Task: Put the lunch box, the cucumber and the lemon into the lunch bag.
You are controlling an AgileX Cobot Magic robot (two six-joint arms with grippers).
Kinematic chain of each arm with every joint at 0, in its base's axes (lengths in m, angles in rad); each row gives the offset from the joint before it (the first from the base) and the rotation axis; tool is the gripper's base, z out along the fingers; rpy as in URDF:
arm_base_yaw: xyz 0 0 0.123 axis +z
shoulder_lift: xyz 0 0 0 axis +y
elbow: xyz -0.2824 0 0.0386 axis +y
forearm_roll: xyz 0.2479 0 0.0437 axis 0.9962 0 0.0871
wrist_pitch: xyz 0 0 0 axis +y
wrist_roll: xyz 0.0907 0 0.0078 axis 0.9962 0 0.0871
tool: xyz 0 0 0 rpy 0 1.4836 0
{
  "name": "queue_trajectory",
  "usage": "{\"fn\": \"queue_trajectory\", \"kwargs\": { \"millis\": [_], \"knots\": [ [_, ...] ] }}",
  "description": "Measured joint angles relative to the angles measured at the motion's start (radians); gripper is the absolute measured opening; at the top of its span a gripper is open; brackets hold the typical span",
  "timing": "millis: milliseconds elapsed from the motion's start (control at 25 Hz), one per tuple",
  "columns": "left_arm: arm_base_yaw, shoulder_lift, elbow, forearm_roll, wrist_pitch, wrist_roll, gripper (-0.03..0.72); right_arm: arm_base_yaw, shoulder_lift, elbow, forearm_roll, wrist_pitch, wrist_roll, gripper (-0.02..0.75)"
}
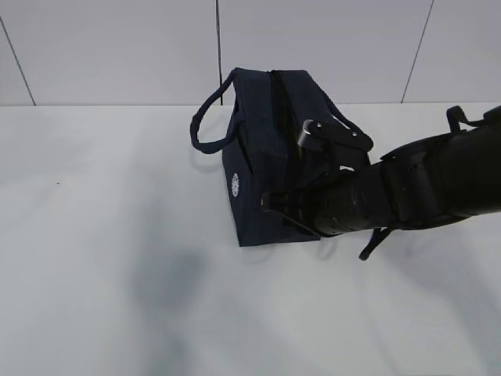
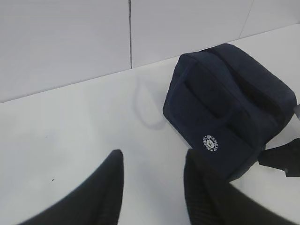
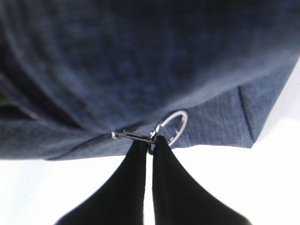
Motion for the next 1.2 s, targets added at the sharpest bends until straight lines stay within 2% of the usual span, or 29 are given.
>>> {"fn": "queue_trajectory", "kwargs": {
  "millis": [720, 1200],
  "knots": [
    [0.000, 0.000, 0.000, 0.000, -0.006, 0.000, 0.308, 0.000, -0.119, 0.000, -0.002, -0.005, -0.040, 0.001],
    [0.000, 0.000, 0.000, -0.002, -0.008, 0.000, 0.308, 0.000, -0.162, 0.000, -0.010, 0.095, -0.043, 0.001]
  ]
}}
